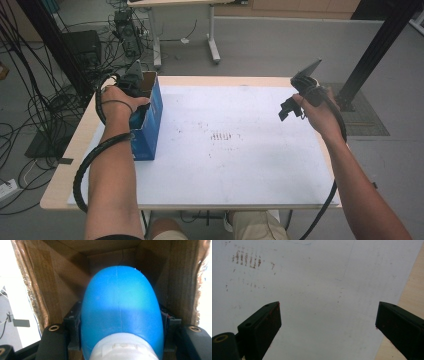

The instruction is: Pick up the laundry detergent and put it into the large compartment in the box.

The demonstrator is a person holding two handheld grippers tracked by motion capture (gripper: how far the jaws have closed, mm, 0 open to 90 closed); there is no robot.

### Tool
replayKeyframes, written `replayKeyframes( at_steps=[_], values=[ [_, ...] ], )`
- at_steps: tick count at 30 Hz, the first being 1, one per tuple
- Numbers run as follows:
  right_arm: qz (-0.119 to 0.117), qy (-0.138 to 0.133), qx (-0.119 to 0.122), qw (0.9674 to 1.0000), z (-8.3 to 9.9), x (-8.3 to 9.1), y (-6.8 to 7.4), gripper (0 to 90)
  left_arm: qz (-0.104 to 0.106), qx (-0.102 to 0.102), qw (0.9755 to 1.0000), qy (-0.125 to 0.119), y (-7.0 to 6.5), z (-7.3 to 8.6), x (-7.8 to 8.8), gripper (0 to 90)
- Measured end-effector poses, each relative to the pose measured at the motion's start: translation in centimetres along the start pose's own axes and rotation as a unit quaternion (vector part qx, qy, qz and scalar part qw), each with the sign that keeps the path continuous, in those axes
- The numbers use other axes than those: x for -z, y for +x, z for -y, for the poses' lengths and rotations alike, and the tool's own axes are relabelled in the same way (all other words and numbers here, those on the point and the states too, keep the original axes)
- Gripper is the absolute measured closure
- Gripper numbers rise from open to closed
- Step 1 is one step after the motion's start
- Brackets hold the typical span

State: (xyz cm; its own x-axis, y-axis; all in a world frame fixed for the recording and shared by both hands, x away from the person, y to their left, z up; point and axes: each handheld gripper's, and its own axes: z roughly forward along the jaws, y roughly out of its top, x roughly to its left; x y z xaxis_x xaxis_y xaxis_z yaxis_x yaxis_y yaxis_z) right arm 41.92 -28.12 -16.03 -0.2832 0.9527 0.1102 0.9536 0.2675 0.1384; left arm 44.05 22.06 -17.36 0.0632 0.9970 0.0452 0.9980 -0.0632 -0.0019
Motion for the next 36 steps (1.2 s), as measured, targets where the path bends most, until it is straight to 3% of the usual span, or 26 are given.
replayKeyframes(
  at_steps=[36],
  values=[
    [-0.001,-0.002,0.002,1.0,0.13,0.02,-0.08,6.3,-0.004,-0.001,1.0,-0.003,-0.33,0.08,-0.03,37.3]
  ],
)
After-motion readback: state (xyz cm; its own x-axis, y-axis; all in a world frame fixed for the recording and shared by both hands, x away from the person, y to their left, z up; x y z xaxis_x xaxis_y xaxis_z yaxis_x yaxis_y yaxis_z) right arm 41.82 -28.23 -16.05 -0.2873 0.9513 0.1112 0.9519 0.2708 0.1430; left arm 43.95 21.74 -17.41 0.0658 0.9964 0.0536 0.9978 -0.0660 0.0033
